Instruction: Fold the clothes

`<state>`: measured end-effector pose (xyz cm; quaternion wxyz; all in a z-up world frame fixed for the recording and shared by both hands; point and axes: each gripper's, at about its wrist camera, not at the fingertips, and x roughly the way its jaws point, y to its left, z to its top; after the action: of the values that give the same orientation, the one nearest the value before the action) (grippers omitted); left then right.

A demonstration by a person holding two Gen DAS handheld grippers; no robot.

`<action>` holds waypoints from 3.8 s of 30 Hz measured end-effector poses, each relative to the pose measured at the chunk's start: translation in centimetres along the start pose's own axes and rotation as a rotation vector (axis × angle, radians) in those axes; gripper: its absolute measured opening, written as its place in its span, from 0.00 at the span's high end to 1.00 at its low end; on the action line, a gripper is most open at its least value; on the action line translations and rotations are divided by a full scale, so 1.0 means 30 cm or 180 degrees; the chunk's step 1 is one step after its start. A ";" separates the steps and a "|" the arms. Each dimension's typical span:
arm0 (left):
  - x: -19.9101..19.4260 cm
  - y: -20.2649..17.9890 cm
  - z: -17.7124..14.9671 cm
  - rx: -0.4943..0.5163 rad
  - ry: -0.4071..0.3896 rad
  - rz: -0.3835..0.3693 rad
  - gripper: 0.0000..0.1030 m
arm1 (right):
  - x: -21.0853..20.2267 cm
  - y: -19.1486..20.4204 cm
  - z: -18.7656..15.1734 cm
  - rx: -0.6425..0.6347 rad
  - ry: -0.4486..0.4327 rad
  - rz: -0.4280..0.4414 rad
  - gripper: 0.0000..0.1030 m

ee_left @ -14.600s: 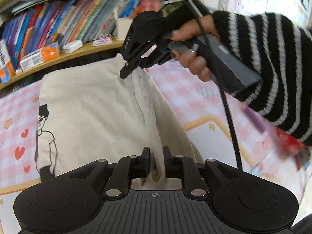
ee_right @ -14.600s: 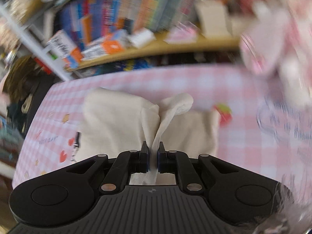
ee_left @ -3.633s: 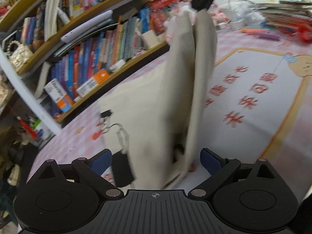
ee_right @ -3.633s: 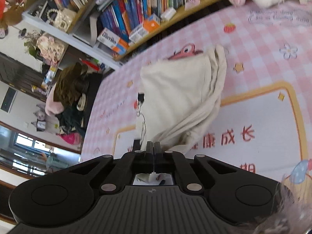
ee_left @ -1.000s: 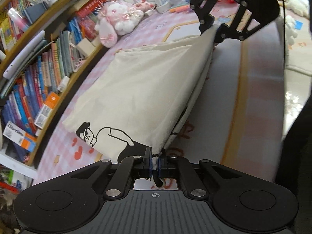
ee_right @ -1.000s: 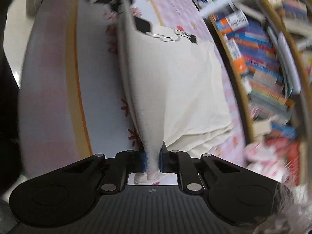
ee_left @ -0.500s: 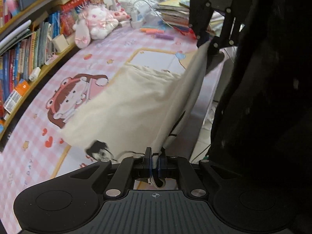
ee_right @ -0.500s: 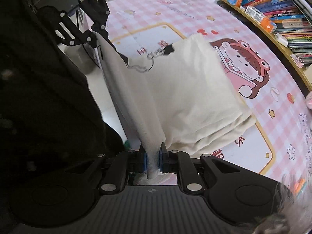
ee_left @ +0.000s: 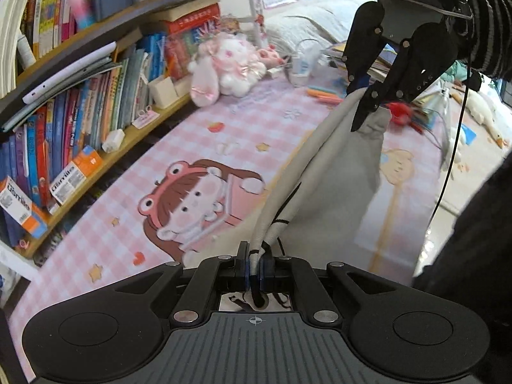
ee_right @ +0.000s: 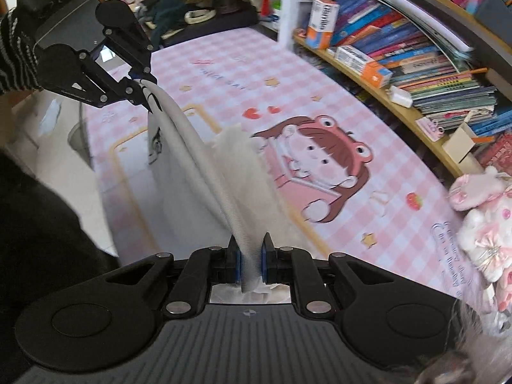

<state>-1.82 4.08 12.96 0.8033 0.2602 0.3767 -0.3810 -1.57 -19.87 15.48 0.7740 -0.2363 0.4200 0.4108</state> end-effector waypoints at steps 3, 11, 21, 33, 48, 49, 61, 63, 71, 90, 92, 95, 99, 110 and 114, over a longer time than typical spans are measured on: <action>0.063 0.069 0.019 -0.0084 0.0033 -0.0013 0.95 | 0.054 -0.068 0.019 0.0016 0.0028 -0.0032 0.89; 0.280 0.233 0.002 -0.0364 0.0252 -0.0072 0.86 | 0.312 -0.236 0.040 0.0213 0.0251 -0.0023 0.89; 0.372 0.394 -0.193 -0.1724 -0.0056 0.0145 0.36 | 0.515 -0.416 -0.084 0.1331 0.0092 -0.0453 0.73; 0.243 0.214 -0.395 -0.3194 -0.0978 -0.0168 0.45 | 0.315 -0.284 -0.309 0.3325 -0.0775 -0.0374 0.77; 0.316 0.181 -0.522 -0.3914 -0.1040 -0.0442 0.92 | 0.383 -0.209 -0.402 0.3826 -0.0943 -0.0468 0.92; 0.313 0.183 -0.516 -0.3878 -0.1064 -0.0417 0.90 | 0.381 -0.207 -0.400 0.3808 -0.0939 -0.0485 0.92; 0.299 0.290 -0.380 -0.3272 -0.1072 0.0162 0.63 | 0.392 -0.284 -0.275 0.3295 -0.0885 -0.0797 0.81; 0.320 0.304 -0.368 -0.3298 -0.1117 0.0097 0.92 | 0.401 -0.301 -0.276 0.3360 -0.0936 -0.0736 0.96; 0.374 0.316 -0.434 -0.3734 -0.1243 -0.0109 0.97 | 0.415 -0.326 -0.446 0.4604 -0.1318 -0.0451 0.96; 0.249 0.104 -0.508 -0.3808 -0.1091 -0.0273 0.93 | 0.302 -0.057 -0.413 0.3377 -0.0792 -0.0567 0.84; 0.227 0.092 -0.503 -0.3805 -0.1198 -0.0241 0.98 | 0.307 -0.056 -0.423 0.3450 -0.0839 -0.0498 0.91; 0.174 0.065 -0.505 -0.3680 -0.1490 -0.0207 0.98 | 0.305 -0.066 -0.452 0.3594 -0.0919 -0.0457 0.93; 0.259 0.084 -0.571 -0.3902 -0.1258 -0.0305 0.96 | 0.353 -0.081 -0.504 0.3820 -0.0947 -0.0296 0.93; 0.184 0.110 -0.547 -0.3770 -0.1156 0.0074 0.32 | 0.265 -0.092 -0.484 0.3872 -0.0948 -0.0527 0.33; 0.227 0.145 -0.548 -0.3952 -0.0983 -0.0070 0.32 | 0.288 -0.122 -0.489 0.4131 -0.0761 -0.0329 0.33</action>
<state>-2.08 15.34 -1.48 0.8455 -0.3154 0.4098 -0.1332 -2.53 -28.54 0.39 0.8192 0.3054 0.4817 0.0602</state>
